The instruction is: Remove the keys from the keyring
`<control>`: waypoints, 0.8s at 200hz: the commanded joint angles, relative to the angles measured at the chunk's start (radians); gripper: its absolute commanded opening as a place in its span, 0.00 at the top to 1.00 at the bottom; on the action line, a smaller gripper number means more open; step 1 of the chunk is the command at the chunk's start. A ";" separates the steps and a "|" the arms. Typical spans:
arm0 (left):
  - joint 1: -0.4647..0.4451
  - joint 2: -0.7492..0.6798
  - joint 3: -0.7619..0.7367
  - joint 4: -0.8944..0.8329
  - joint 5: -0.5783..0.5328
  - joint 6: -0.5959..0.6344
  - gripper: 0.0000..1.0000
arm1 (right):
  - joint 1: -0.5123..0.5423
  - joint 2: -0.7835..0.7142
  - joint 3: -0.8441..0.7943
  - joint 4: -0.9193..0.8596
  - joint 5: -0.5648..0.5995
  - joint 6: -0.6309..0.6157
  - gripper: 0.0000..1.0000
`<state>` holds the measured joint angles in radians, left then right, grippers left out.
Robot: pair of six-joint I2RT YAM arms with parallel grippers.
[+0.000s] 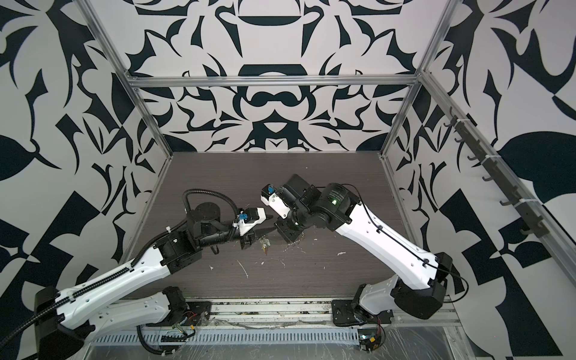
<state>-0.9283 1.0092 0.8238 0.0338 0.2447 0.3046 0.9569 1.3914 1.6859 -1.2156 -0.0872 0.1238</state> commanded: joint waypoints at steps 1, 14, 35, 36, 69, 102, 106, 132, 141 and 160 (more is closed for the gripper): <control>0.006 0.007 0.005 0.022 0.010 -0.022 0.65 | -0.004 -0.018 0.028 0.021 -0.012 -0.010 1.00; 0.008 0.010 0.010 0.026 0.008 -0.028 0.66 | -0.004 -0.019 0.026 0.022 -0.013 -0.010 1.00; 0.008 0.012 0.018 0.025 0.015 -0.036 0.69 | -0.004 -0.019 0.023 0.020 -0.015 -0.011 1.00; 0.008 0.012 0.018 0.025 0.015 -0.036 0.69 | -0.004 -0.019 0.023 0.020 -0.016 -0.012 1.00; 0.008 0.011 0.025 0.021 0.021 -0.042 0.72 | -0.004 -0.018 0.023 0.019 -0.017 -0.013 1.00; 0.008 0.007 0.038 0.003 0.039 -0.050 0.74 | -0.004 -0.014 0.023 0.017 -0.016 -0.014 1.00; 0.008 0.007 0.038 0.002 0.041 -0.050 0.74 | -0.004 -0.013 0.023 0.018 -0.017 -0.015 1.00; 0.008 0.006 0.041 0.000 0.043 -0.053 0.74 | -0.003 -0.013 0.023 0.017 -0.017 -0.015 1.00; 0.008 0.007 0.041 0.000 0.045 -0.053 0.75 | -0.004 -0.014 0.022 0.017 -0.019 -0.016 1.00; 0.008 0.009 0.043 -0.003 0.047 -0.052 0.77 | -0.003 -0.012 0.022 0.018 -0.019 -0.016 1.00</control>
<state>-0.9249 1.0214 0.8337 0.0326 0.2718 0.2615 0.9569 1.3914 1.6859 -1.2160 -0.0937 0.1204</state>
